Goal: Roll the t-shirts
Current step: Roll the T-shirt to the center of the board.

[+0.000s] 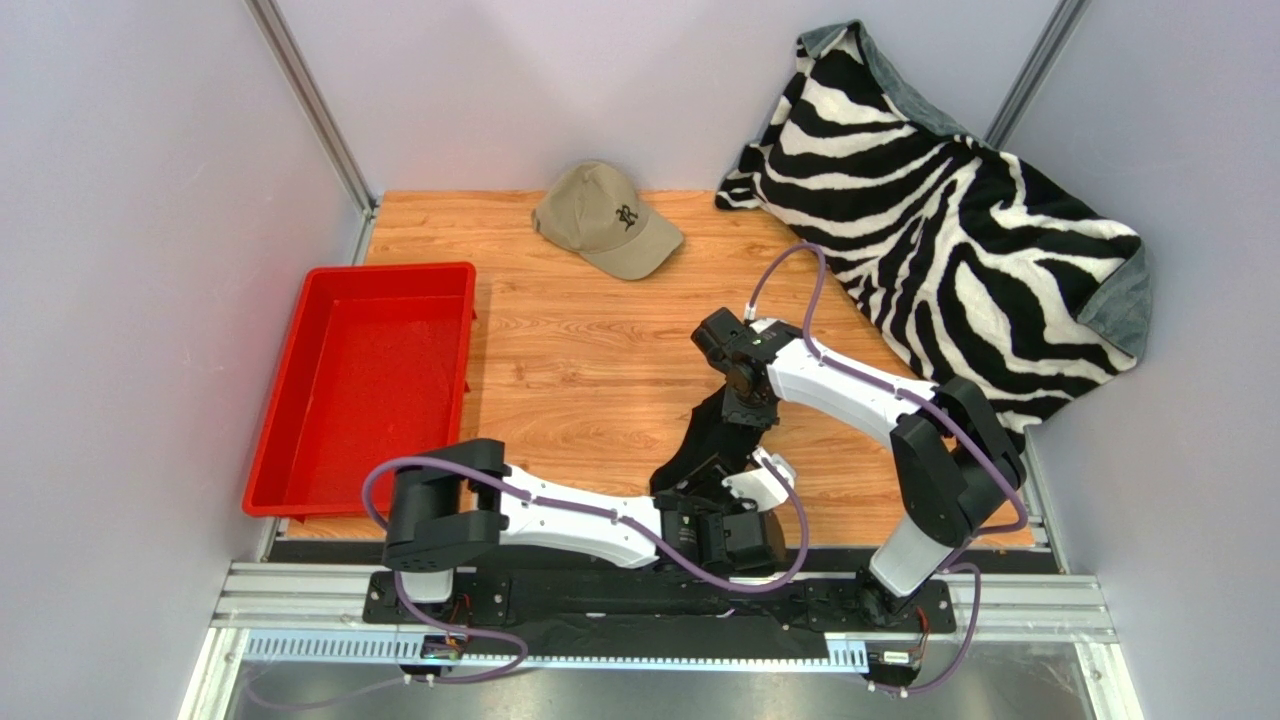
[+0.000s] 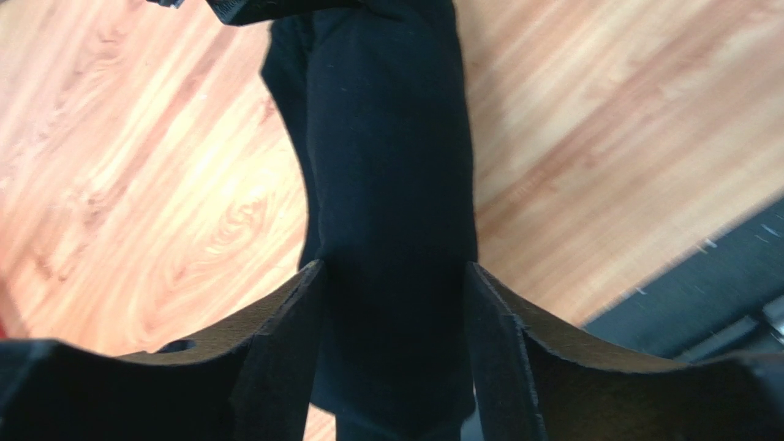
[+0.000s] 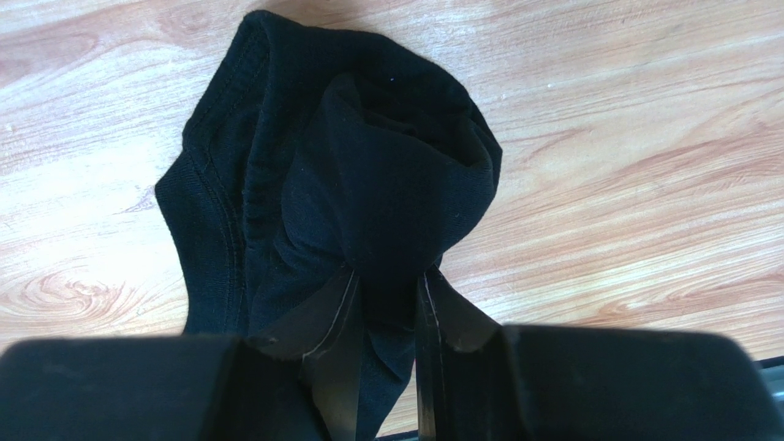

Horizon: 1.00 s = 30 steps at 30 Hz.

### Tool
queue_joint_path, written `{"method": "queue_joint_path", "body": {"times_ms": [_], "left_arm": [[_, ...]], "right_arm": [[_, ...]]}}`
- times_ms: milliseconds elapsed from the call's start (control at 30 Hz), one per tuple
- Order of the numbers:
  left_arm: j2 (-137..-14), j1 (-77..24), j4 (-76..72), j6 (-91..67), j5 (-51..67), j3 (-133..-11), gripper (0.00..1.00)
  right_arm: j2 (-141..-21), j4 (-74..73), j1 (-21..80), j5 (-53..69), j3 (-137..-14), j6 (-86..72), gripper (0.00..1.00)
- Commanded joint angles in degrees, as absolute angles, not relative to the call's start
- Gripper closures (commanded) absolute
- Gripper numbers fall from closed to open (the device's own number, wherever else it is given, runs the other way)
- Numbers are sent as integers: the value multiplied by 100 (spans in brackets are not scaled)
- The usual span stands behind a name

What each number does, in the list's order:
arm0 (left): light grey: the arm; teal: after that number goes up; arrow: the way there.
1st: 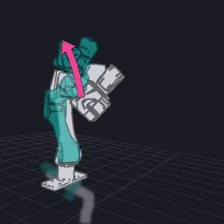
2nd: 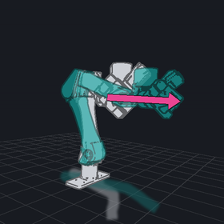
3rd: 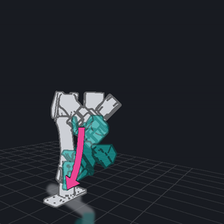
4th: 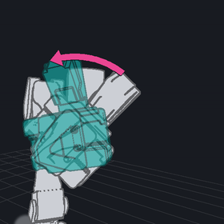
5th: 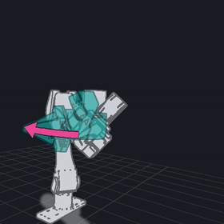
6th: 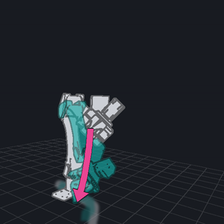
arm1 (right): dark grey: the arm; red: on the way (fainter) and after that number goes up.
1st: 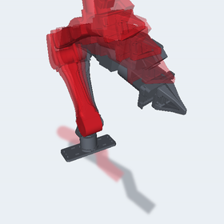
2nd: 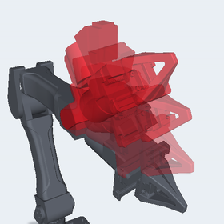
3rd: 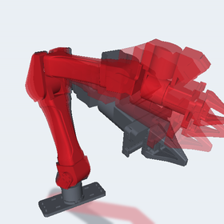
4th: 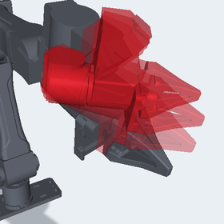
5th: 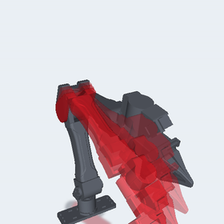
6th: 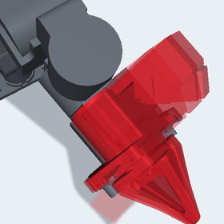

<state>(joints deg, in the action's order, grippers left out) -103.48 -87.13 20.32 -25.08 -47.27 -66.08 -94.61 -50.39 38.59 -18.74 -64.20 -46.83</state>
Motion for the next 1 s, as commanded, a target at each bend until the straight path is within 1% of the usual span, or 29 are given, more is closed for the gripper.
{"method": "queue_joint_path", "body": {"times_ms": [0, 33, 67, 100, 133, 167, 200, 233, 300, 367, 400, 467, 500, 533, 767, 967], "left_arm": [[-10686, -8701, 2275, -2434, -5352, -6952, 43], [-10757, -8701, 2320, -2461, -5413, -7030, 48], [-10810, -8701, 2381, -2487, -5405, -7049, 58], [-10819, -8701, 2391, -2513, -5397, -7049, 77], [-10802, -8666, 2347, -2514, -5266, -7005, 85], [-10758, -8640, 2321, -2540, -5160, -6961, 100], [-10619, -8587, 2268, -2644, -5037, -6917, 100], [-10530, -8535, 2189, -2663, -4671, -6760, 100], [-10163, -8298, 1822, -2681, -4177, -6532, 100], [-9933, -8035, 1601, -2715, -3457, -6189, 100], [-9723, -7929, 1452, -2716, -2906, -6100, 100], [-9563, -7640, 1276, -2777, -2367, -5872, 100], [-9406, -7533, 1187, -2795, -1816, -5767, 100], [-9343, -7428, 1108, -2804, -1532, -5600, 100], [-9150, -6768, 853, -3111, 60, -5212, 100], [-9176, -6128, 476, -3558, 1343, -4861, 100]], "right_arm": [[-9642, -5212, 3858, -1740, -6486, -4605, 75], [-9624, -5195, 3858, -1723, -6486, -4605, 73], [-9598, -5186, 3858, -1731, -6478, -4597, 72], [-9528, -5168, 3858, -1758, -6478, -4605, 64], [-9484, -5159, 3858, -1784, -6469, -4597, 59], [-9422, -5142, 3858, -1793, -6460, -4605, 53], [-9291, -5098, 3858, -1845, -6443, -4597, 42], [-9212, -5063, 3867, -1863, -6390, -4597, 38], [-8879, -4862, 3867, -1907, -6285, -4597, 31], [-8589, -4659, 3867, -1942, -6066, -4588, 28], [-8448, -4458, 3867, -1968, -5986, -4579, 26], [-8017, -4281, 3867, -2030, -5750, -4588, 25], [-7885, -4089, 3876, -2048, -5652, -4579, 25], [-7605, -3991, 3885, -2048, -5564, -4588, 25], [-6655, -3209, 4017, -2215, -4677, -4851, 24], [-6539, -2558, 4025, -2285, -4123, -4974, 24]]}}
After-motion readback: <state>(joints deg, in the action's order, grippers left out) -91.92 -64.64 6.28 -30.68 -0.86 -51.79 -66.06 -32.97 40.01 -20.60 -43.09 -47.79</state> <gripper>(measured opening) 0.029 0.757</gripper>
